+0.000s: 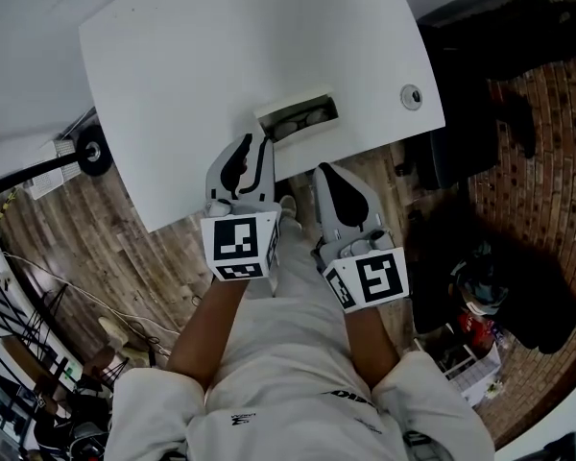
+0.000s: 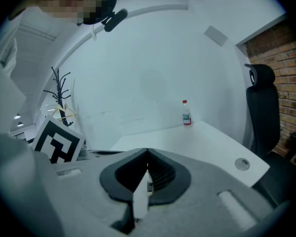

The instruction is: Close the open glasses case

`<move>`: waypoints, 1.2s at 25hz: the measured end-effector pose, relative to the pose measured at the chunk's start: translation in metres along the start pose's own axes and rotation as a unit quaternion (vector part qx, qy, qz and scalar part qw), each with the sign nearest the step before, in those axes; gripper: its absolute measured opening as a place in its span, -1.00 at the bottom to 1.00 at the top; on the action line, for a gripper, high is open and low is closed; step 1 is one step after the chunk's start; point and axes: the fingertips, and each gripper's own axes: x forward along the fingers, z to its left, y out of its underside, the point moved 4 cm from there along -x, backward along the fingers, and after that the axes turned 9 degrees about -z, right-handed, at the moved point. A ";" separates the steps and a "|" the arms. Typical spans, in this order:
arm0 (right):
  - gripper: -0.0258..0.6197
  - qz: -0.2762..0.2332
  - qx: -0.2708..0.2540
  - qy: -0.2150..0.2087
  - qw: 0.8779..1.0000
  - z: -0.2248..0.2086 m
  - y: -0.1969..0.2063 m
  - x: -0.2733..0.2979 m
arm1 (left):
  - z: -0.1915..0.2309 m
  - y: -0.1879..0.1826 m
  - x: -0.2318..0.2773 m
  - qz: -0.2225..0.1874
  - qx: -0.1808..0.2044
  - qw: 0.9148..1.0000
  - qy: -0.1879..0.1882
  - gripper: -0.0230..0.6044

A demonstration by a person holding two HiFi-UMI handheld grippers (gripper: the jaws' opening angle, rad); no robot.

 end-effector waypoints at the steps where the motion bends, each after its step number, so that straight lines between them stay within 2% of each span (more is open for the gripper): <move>1: -0.92 0.002 0.001 0.001 1.000 0.000 0.002 0.000 | 0.002 0.002 0.002 0.002 -0.003 1.000 -0.001 -0.65; 22: -0.92 0.032 0.010 0.012 0.999 -0.006 0.037 0.016 | 0.033 0.056 0.053 0.067 -0.053 0.996 -0.009 -0.65; 30: -0.92 0.037 0.013 0.016 0.999 -0.009 0.044 0.018 | 0.038 0.071 0.061 0.083 -0.059 0.995 -0.017 -0.65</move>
